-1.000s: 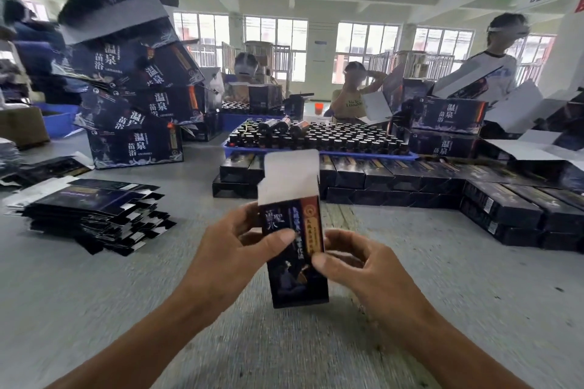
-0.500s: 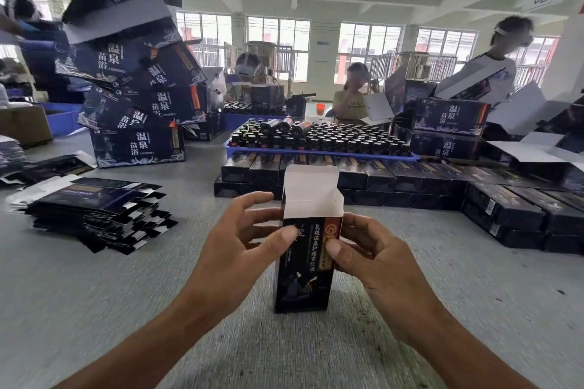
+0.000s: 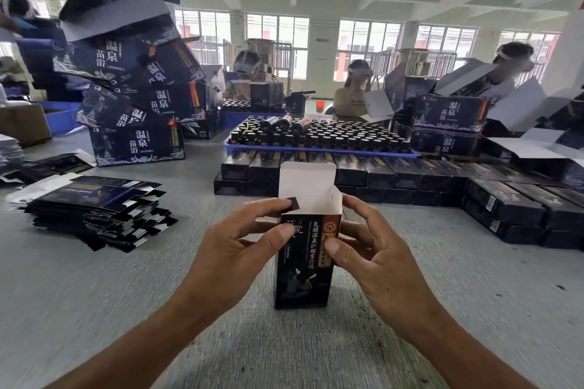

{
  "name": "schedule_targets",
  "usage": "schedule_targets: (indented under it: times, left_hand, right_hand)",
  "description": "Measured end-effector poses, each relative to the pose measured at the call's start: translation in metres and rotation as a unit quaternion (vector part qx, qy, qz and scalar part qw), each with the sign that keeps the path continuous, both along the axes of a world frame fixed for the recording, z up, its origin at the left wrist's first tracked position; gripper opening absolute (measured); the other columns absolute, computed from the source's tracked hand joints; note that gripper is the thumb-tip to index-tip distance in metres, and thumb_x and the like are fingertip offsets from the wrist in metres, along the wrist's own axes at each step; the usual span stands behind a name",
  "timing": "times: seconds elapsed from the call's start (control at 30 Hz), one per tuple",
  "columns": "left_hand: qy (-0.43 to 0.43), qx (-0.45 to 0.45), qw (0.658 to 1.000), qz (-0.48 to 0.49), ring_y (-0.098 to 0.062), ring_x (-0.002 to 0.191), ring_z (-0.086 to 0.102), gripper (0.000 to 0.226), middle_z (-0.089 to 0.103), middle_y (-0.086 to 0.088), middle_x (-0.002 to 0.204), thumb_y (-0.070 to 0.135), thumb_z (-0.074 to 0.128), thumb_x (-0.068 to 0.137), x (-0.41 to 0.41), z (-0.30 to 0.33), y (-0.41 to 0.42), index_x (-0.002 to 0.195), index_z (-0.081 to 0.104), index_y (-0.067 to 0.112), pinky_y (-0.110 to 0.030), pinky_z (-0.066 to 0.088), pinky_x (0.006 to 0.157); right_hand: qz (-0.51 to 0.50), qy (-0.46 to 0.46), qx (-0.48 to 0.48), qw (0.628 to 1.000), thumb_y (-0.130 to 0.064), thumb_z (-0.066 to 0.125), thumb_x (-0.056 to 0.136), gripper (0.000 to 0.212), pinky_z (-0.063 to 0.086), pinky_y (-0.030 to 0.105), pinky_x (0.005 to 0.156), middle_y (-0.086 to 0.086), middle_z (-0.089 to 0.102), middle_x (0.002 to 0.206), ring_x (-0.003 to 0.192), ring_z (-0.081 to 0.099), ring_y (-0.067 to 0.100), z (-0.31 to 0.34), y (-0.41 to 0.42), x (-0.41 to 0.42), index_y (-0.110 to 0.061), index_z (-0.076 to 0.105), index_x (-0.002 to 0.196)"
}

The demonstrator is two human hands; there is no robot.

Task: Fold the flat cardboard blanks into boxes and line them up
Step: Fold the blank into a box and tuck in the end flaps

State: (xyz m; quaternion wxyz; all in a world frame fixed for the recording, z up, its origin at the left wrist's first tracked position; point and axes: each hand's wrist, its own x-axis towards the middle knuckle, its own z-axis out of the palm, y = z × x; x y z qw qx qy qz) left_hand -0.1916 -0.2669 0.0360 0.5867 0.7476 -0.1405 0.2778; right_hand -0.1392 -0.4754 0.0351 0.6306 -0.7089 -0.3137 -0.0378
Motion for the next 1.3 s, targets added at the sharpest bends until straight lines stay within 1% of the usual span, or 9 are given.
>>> schedule_targets:
  times: [0.2, 0.33, 0.43, 0.6, 0.7, 0.87, 1.1, 1.2, 1.3]
  left_hand:
    - [0.018, -0.006, 1.0, -0.009, -0.015, 0.104, 0.071, 0.025, 0.075, 0.007, 0.11, 0.035, 0.073, 0.088, 0.0, 0.001, 0.004, 0.112, 0.07, 0.042, -0.02, 0.055, 0.078]
    - [0.005, 0.004, 1.0, -0.007, -0.015, 0.102, 0.071, 0.026, 0.074, 0.008, 0.11, 0.05, 0.065, 0.087, -0.003, 0.003, 0.003, 0.11, 0.07, 0.041, -0.025, 0.057, 0.079]
    - [-0.001, -0.003, 1.0, 0.0, -0.017, 0.107, 0.07, 0.021, 0.07, 0.008, 0.12, 0.05, 0.068, 0.088, -0.002, 0.003, 0.001, 0.107, 0.072, 0.04, -0.035, 0.059, 0.084]
    - [-0.026, 0.001, 1.0, 0.001, -0.004, 0.118, 0.063, 0.019, 0.063, 0.02, 0.13, 0.039, 0.066, 0.084, -0.002, 0.005, 0.0, 0.101, 0.075, 0.041, -0.02, 0.056, 0.084]
    - [-0.027, 0.007, 1.0, 0.001, -0.007, 0.115, 0.066, 0.019, 0.066, 0.019, 0.125, 0.034, 0.067, 0.085, -0.002, 0.006, 0.001, 0.1, 0.075, 0.04, -0.02, 0.056, 0.084]
    - [-0.031, 0.022, 0.999, 0.019, -0.009, 0.111, 0.067, 0.018, 0.069, 0.017, 0.12, 0.033, 0.066, 0.085, -0.003, 0.009, 0.0, 0.101, 0.074, 0.038, -0.028, 0.059, 0.087]
    - [-0.033, 0.014, 0.999, 0.017, -0.01, 0.113, 0.067, 0.017, 0.07, 0.014, 0.121, 0.033, 0.066, 0.086, -0.003, 0.008, -0.002, 0.1, 0.074, 0.037, -0.039, 0.062, 0.082]
    - [-0.027, 0.0, 1.0, 0.012, -0.015, 0.114, 0.068, 0.013, 0.068, 0.011, 0.124, 0.034, 0.068, 0.087, -0.003, 0.007, -0.004, 0.098, 0.074, 0.037, -0.05, 0.062, 0.079]
    - [-0.022, -0.018, 1.0, 0.004, -0.019, 0.114, 0.067, 0.01, 0.068, 0.009, 0.124, 0.042, 0.073, 0.089, -0.004, 0.008, -0.005, 0.097, 0.075, 0.038, -0.046, 0.062, 0.08]
  right_hand:
    - [0.005, -0.033, -0.033, 0.999, -0.041, 0.063, 0.086, 0.057, 0.051, 0.006, 0.078, -0.048, 0.057, 0.114, 0.112, 0.057, -0.016, 0.003, -0.001, -0.003, -0.076, 0.042, 0.126]
    - [-0.003, -0.059, -0.068, 0.996, -0.053, 0.054, 0.091, 0.044, 0.049, 0.004, 0.08, -0.044, 0.055, 0.12, 0.113, 0.058, -0.014, 0.005, -0.002, -0.004, -0.073, 0.044, 0.128]
    - [-0.014, -0.07, -0.072, 0.995, -0.061, 0.046, 0.091, 0.035, 0.048, 0.006, 0.085, -0.039, 0.055, 0.126, 0.116, 0.056, -0.011, 0.005, -0.004, -0.005, -0.072, 0.047, 0.125]
    - [-0.029, -0.095, -0.045, 0.994, -0.046, 0.049, 0.096, 0.035, 0.049, 0.019, 0.101, -0.035, 0.053, 0.134, 0.129, 0.048, -0.009, 0.006, -0.003, -0.005, -0.053, 0.059, 0.129]
    - [-0.036, -0.115, -0.012, 0.993, -0.038, 0.056, 0.094, 0.032, 0.046, 0.009, 0.096, -0.04, 0.05, 0.137, 0.131, 0.045, -0.013, 0.008, -0.001, -0.008, -0.045, 0.065, 0.123]
    - [-0.039, -0.108, 0.0, 0.993, -0.019, 0.061, 0.097, 0.023, 0.05, 0.015, 0.097, -0.032, 0.061, 0.13, 0.118, 0.06, -0.006, 0.008, 0.0, -0.011, -0.034, 0.064, 0.113]
    - [-0.04, -0.087, 0.025, 0.995, -0.045, 0.06, 0.094, 0.032, 0.049, 0.008, 0.089, -0.027, 0.067, 0.123, 0.117, 0.061, -0.006, 0.01, 0.0, -0.014, -0.043, 0.063, 0.125]
    - [-0.054, -0.083, 0.055, 0.994, -0.045, 0.06, 0.092, 0.028, 0.052, 0.013, 0.089, -0.022, 0.07, 0.12, 0.113, 0.065, -0.001, 0.01, 0.002, -0.014, -0.039, 0.07, 0.118]
    - [-0.063, -0.081, 0.058, 0.993, -0.041, 0.062, 0.092, 0.029, 0.053, 0.014, 0.089, -0.019, 0.072, 0.117, 0.111, 0.067, 0.002, 0.009, 0.003, -0.014, -0.037, 0.07, 0.119]
